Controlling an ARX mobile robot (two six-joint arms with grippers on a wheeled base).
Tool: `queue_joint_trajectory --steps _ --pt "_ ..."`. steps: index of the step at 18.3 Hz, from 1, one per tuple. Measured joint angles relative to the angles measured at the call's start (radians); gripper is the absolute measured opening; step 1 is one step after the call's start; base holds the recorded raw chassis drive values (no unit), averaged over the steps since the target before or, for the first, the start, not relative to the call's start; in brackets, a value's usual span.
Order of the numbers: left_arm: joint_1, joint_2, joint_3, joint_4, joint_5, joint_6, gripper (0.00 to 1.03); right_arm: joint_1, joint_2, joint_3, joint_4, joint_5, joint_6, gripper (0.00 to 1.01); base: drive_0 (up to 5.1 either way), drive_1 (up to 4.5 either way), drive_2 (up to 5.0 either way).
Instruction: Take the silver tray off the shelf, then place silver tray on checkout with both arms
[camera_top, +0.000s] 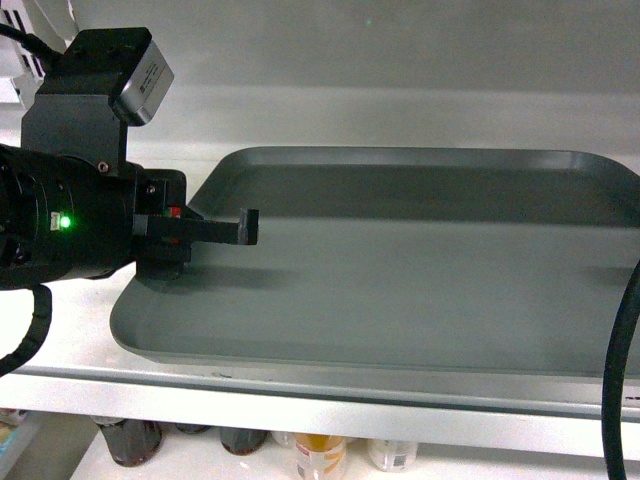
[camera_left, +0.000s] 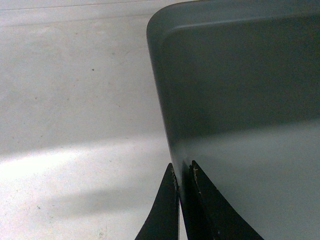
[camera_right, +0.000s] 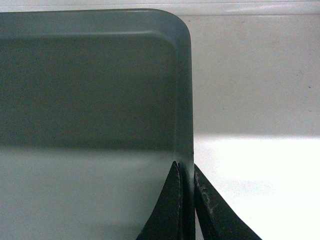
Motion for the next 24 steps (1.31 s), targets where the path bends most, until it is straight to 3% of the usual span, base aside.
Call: queue_joint_trajectory --steps 24 --pt "0.000 0.000 0.000 0.000 0.002 0.001 0.03 0.000 0.000 0.000 0.000 0.001 0.000 0.03 0.0 0.00 0.0"
